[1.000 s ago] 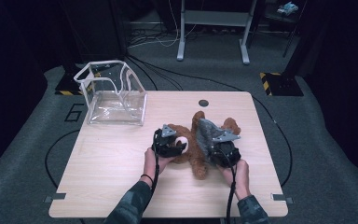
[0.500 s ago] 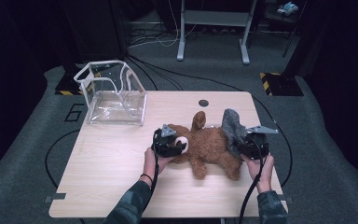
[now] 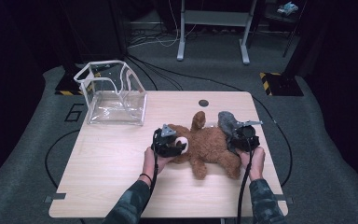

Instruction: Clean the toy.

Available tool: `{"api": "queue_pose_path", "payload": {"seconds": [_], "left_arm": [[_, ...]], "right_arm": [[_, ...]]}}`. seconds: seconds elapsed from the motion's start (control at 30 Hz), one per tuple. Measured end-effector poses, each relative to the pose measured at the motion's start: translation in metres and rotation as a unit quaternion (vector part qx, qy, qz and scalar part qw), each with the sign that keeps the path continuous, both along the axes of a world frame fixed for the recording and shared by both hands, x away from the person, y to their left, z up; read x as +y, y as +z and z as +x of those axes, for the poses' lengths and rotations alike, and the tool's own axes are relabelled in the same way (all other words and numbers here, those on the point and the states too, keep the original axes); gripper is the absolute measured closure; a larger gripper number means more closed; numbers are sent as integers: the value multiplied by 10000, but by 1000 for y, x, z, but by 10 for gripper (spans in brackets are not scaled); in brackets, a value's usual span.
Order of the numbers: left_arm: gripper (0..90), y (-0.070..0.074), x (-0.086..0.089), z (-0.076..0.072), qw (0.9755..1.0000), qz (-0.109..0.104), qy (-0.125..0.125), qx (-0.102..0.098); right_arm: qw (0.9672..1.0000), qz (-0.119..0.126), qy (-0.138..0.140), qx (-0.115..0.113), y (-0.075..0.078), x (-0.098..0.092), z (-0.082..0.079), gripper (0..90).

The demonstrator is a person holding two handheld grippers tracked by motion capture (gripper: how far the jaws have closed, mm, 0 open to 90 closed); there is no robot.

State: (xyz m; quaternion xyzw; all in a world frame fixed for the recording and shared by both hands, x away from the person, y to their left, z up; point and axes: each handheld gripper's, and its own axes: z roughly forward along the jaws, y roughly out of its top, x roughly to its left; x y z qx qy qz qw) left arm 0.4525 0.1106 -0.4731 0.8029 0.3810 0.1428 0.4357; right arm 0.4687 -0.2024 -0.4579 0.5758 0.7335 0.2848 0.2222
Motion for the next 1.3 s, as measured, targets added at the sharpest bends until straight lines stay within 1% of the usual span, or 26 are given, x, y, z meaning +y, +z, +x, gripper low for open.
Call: {"api": "queue_pose_path", "payload": {"seconds": [0.03, 0.07, 0.1, 0.13, 0.2, 0.27, 0.3, 0.33, 0.4, 0.47, 0.5, 0.6, 0.67, 0.7, 0.73, 0.8, 0.83, 0.87, 0.9, 0.93, 0.97, 1.0, 1.1, 1.17, 1.23, 1.3], "left_arm": [[456, 0, 0, 0, 10000, -15, 0, 0], [456, 0, 0, 0, 10000, -17, 1, 1], [456, 0, 0, 0, 10000, -18, 1, 3], [456, 0, 0, 0, 10000, -10, 2, -11], [456, 0, 1, 0, 10000, 5, 6, -7], [456, 0, 0, 0, 10000, -10, 7, -13], [456, 0, 0, 0, 10000, -21, 2, 3], [456, 0, 0, 0, 10000, -12, -1, -1], [456, 0, 0, 0, 10000, -26, 17, 1], [456, 0, 0, 0, 10000, -24, 21, 2], [456, 0, 0, 0, 10000, -26, 6, 2], [456, 0, 0, 0, 10000, -16, 6, 0], [456, 0, 0, 0, 10000, -2, 9, -7], [456, 0, 0, -1, 10000, -6, 12, -4], [456, 0, 0, 0, 10000, -9, 10, -6], [456, 0, 0, 0, 10000, -10, 8, -3], [456, 0, 0, 0, 10000, -10, 8, -3], [456, 0, 0, -1, 10000, -14, 15, -10], [456, 0, 0, -1, 10000, -12, 19, -14], [456, 0, 0, -1, 10000, -12, 19, -14], [456, 0, 0, 0, 10000, -23, 13, -7], [456, 0, 0, 0, 10000, -23, 18, -7], [456, 0, 0, -1, 10000, 9, 28, 4], [456, 0, 0, -1, 10000, 3, 36, 5], [456, 1, 0, -1, 10000, 27, 21, 3], [456, 0, 0, -1, 10000, -8, 28, -13]], "right_arm": [[9999, -16, -70, 88, -4, -6, 5, 716], [9996, 27, -177, 218, -7, -10, 7, 715], [9993, 100, -203, 311, -9, -14, 8, 714], [9991, 134, -230, 343, -10, -17, 7, 714], [9989, 172, -366, 242, -3, -25, 0, 714], [9990, 200, -394, 50, 9, -30, -11, 713], [9990, 262, -368, -33, 14, -32, -15, 713], [9990, 281, -306, -149, 22, -34, -23, 713], [9985, 359, -250, -330, 32, -33, -32, 713], [9979, 435, 2, -482, 41, -29, -41, 713], [9974, 493, 68, -512, 44, -25, -44, 713], [9972, 438, 308, -518, 47, -11, -45, 712], [9976, 370, 398, -441, 43, -1, -40, 711], [9976, 379, 410, -405, 41, 2, -38, 711], [9980, 324, 431, -326, 36, 7, -34, 711], [9987, 228, 405, -217, 28, 14, -29, 711], [9989, 225, 383, -145, 24, 16, -25, 712], [9989, 225, 383, -145, 24, 16, -25, 712], [9993, 199, 307, -99, 17, 17, -21, 712], [9994, 184, 292, -84, 14, 16, -18, 712], [9994, 234, 248, -39, 13, 15, -17, 712], [9996, 193, 204, -29, 11, 14, -14, 712], [9999, -71, 72, 129, 3, 10, -6, 712], [9993, -136, -64, 330, -6, 5, -1, 711], [9987, -182, -182, 439, -12, -1, 0, 710], [9988, -150, -200, 415, -12, -6, -3, 708]]}}
